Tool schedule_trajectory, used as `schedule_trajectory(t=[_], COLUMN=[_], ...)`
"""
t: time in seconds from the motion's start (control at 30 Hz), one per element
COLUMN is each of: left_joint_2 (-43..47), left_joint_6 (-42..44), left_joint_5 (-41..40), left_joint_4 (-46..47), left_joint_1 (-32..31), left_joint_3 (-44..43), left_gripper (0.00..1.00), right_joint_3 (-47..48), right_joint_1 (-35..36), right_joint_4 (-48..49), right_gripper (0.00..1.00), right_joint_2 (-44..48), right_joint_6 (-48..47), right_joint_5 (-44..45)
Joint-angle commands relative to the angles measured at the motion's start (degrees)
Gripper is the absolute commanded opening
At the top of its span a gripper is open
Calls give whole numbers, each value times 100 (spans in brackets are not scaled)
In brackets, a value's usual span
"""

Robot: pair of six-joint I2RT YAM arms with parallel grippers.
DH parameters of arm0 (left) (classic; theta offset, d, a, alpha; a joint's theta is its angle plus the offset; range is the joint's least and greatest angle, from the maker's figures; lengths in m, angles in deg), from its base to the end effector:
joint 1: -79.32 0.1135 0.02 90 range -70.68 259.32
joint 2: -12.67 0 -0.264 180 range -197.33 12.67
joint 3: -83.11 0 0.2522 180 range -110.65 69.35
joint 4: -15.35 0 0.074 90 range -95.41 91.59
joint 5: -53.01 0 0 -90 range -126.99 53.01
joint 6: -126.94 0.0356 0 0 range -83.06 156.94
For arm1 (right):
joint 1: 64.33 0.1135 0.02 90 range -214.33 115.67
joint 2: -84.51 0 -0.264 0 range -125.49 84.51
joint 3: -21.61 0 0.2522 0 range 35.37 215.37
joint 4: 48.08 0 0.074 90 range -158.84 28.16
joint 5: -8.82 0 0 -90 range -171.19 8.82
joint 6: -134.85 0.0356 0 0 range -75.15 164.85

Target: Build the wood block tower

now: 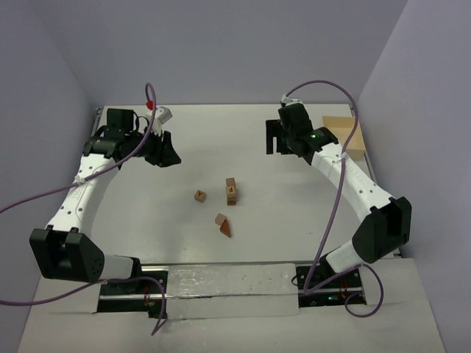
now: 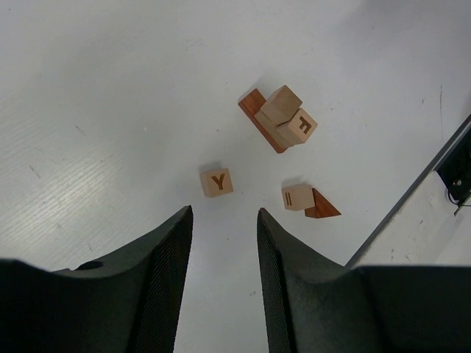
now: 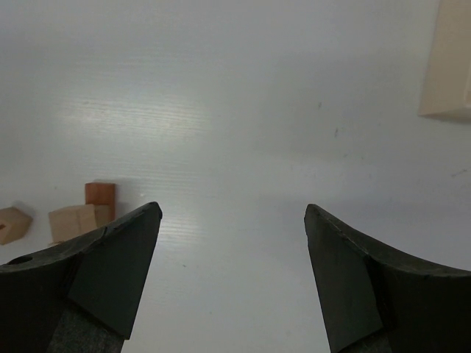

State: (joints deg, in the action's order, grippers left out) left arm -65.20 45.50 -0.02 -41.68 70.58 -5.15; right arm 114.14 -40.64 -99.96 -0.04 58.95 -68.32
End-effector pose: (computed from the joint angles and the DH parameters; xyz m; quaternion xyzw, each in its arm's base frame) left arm 0.2764 -0.0642 0.3426 0.2483 0.8537 -0.2952 0.3499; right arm 0.2990 0.1225 0.3359 -0.0327 0.9148 0.0285 0.4015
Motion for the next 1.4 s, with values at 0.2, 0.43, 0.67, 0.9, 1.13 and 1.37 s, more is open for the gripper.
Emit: schedule_trajectory(t=[0.2,0.43,0.67,0.9,1.13,1.37], left_joint_2=[114,-57,-208,-354,-606,-867], left_joint_6=[-30,-111,-117,-118,-120,-82], left_joint_5=[-35,-21,-23,31,129,151], left_joint_4=[113,97,70,90,52,20], left_joint_1=[-182,-198,-198,-198,-198,-198], left_joint_3=[23,-78,-102,-136,-304,-383], left_gripper=[41,37,32,18,2,0], right_joint_3=[-265,-380,-527,-627,-880,-1186], right_joint_1=[-672,-844,-934,-972,-972,-972], right_joint_4=[198,250,288,314,338,266], right_gripper=[86,86,86,87,89,89], right_joint_2=[-32,-120,-96,12,292,613], right_joint_6=[7,-115,-241,-340,-586,-792], right_joint_5=[-46,-253,-410,-533,-595,-647])
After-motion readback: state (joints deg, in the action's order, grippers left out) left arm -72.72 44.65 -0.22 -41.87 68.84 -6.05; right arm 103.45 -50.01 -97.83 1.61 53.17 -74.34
